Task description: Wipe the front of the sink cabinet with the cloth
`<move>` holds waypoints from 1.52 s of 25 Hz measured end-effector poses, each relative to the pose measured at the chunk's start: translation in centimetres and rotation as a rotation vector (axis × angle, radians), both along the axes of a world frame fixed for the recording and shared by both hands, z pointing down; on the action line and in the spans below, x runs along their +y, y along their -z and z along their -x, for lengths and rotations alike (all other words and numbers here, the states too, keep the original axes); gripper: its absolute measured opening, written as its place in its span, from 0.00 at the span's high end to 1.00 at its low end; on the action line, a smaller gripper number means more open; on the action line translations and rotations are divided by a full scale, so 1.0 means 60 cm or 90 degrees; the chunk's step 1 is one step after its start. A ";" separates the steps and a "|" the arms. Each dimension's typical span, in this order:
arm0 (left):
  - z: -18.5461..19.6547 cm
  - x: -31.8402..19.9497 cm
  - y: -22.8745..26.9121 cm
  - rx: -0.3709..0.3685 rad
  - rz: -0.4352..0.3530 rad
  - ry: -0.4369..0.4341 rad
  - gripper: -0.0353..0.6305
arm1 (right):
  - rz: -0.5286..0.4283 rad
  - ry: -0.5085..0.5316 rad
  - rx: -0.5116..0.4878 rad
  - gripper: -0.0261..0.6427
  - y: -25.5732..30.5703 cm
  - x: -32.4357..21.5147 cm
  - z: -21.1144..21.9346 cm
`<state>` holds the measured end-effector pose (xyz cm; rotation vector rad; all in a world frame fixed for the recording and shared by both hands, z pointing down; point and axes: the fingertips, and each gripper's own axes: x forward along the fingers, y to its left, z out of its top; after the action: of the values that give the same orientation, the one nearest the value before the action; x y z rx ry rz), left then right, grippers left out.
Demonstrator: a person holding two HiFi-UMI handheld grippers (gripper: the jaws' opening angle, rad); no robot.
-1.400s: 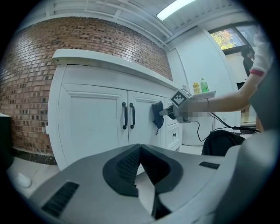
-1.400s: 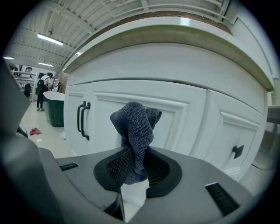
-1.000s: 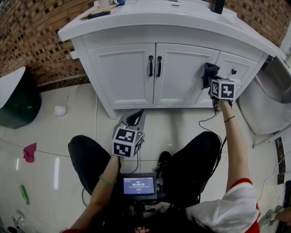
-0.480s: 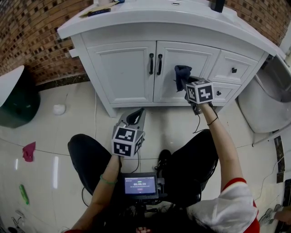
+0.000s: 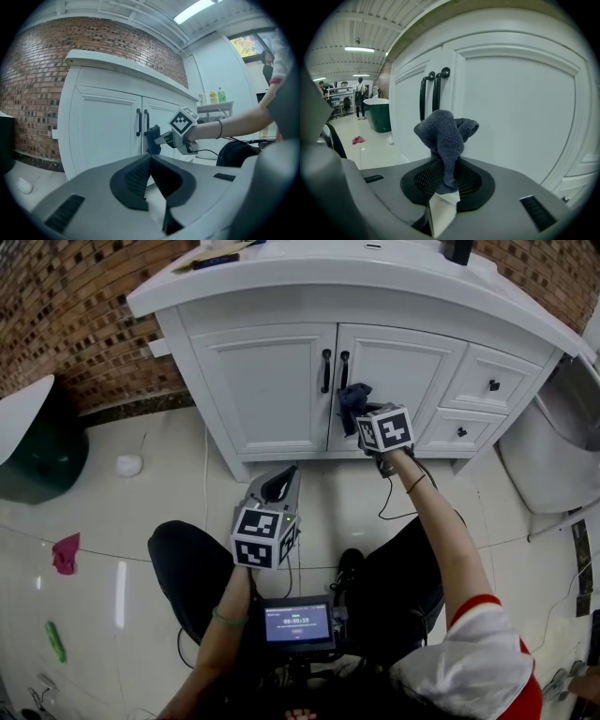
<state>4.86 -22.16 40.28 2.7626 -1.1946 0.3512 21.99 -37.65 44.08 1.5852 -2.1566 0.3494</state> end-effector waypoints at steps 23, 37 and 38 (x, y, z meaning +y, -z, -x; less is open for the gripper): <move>-0.074 0.014 0.001 -0.026 -0.004 -0.028 0.89 | 0.012 -0.245 0.021 0.86 0.007 0.101 -0.397; -0.082 0.017 0.003 -0.008 -0.001 -0.033 0.89 | 0.017 -0.070 0.001 0.86 -0.019 0.074 -0.183; -0.077 0.015 0.003 -0.006 -0.001 -0.031 0.89 | 0.020 -0.056 -0.001 0.86 -0.024 0.069 -0.157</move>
<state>9.51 -21.25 40.09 2.7977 -1.1322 0.3695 31.41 -33.51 45.51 1.6656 -2.0771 0.4095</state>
